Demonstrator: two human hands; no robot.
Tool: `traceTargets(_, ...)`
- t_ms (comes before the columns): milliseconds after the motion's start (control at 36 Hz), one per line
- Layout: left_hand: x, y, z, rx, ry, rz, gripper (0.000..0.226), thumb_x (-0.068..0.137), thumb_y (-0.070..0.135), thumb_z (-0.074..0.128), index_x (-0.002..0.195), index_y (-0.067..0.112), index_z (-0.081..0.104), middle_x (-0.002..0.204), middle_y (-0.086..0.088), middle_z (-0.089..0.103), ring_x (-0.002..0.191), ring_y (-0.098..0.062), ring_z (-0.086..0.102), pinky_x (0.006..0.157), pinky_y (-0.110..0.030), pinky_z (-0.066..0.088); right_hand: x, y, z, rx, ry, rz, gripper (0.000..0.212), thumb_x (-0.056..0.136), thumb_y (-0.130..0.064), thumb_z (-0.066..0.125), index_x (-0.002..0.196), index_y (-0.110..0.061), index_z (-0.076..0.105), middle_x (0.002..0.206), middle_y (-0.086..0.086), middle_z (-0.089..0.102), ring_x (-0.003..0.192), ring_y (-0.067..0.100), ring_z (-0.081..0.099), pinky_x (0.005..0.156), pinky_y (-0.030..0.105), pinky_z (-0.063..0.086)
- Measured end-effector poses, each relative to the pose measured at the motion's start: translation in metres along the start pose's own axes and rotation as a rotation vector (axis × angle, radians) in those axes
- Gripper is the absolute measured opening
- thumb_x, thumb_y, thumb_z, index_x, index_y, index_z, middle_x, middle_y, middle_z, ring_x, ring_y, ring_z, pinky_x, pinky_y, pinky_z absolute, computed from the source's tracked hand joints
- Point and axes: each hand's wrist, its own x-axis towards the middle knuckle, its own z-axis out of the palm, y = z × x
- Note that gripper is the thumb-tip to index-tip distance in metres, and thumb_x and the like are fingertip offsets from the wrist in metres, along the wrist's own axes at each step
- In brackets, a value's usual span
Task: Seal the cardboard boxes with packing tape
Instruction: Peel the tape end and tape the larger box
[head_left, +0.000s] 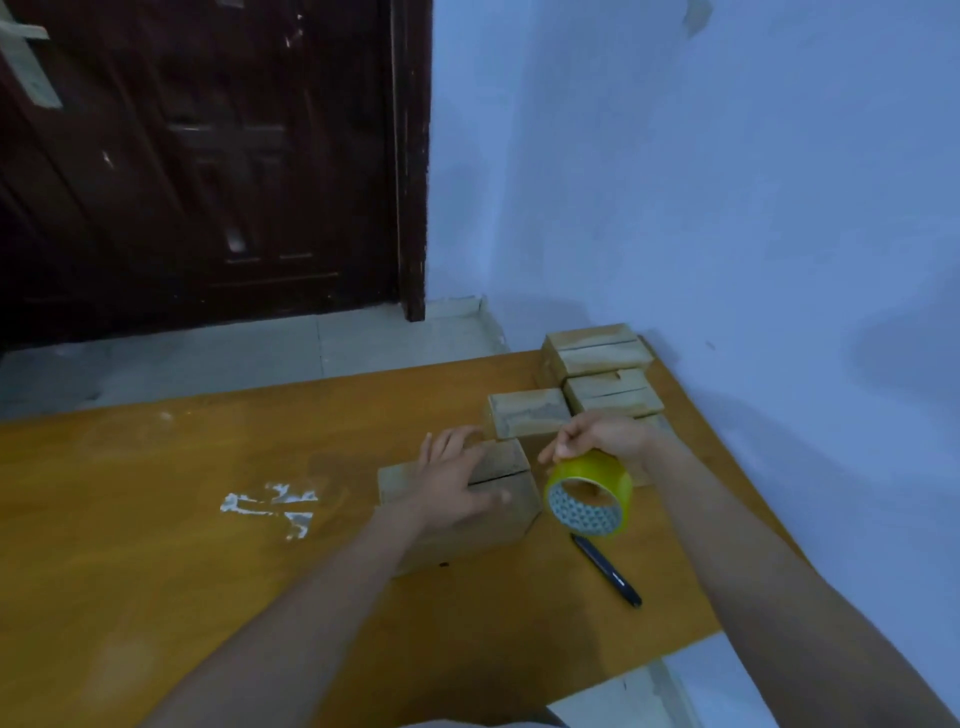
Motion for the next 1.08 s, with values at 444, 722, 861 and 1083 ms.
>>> traceTargets(444, 0.031, 0.051, -0.067, -0.801, 0.378, -0.243, 0.012, 0.085, 0.020, 0.069, 0.077, 0.016, 0.062, 0.075, -0.002, 0.062, 0.075, -0.018, 0.057, 0.071, -0.034, 0.043, 0.029, -0.091, 0.013, -0.127, 0.250, -0.292, 0.028, 0.074, 0.005, 0.064, 0.056, -0.017, 0.063, 0.075, 0.004, 0.066, 0.075, 0.010, 0.057, 0.072, 0.022, 0.045)
traceTargets(722, 0.054, 0.071, -0.100, -0.750, 0.367, -0.347, 0.015, 0.085, 0.011, 0.069, 0.080, 0.004, 0.057, 0.089, -0.019, 0.066, 0.086, -0.031, 0.067, 0.073, -0.038, 0.057, 0.030, -0.100, -0.001, 0.120, 0.343, -0.349, 0.015, 0.076, 0.012, 0.058, 0.076, -0.001, 0.066, 0.070, 0.006, 0.064, 0.068, 0.012, 0.055, 0.062, 0.017, 0.046)
traceTargets(861, 0.065, 0.090, -0.105, -0.723, 0.303, -0.349, 0.014, 0.091, 0.010, 0.061, 0.081, 0.007, 0.051, 0.071, -0.005, 0.057, 0.064, -0.014, 0.058, 0.053, -0.023, 0.052, 0.025, -0.096, -0.017, 0.279, 0.316, -0.359, 0.023, 0.077, 0.014, 0.061, 0.066, -0.006, 0.062, 0.054, -0.006, 0.063, 0.062, 0.010, 0.057, 0.060, 0.016, 0.048)
traceTargets(1083, 0.065, 0.114, -0.094, -0.675, 0.332, -0.345, 0.013, 0.094, 0.017, 0.056, 0.084, 0.009, 0.052, 0.084, -0.013, 0.062, 0.082, -0.031, 0.065, 0.068, -0.038, 0.054, 0.013, -0.085, -0.033, 0.219, 0.347, -0.421, 0.017, 0.078, 0.010, 0.065, 0.095, 0.012, 0.067, 0.070, 0.003, 0.063, 0.067, 0.008, 0.057, 0.062, 0.011, 0.048)
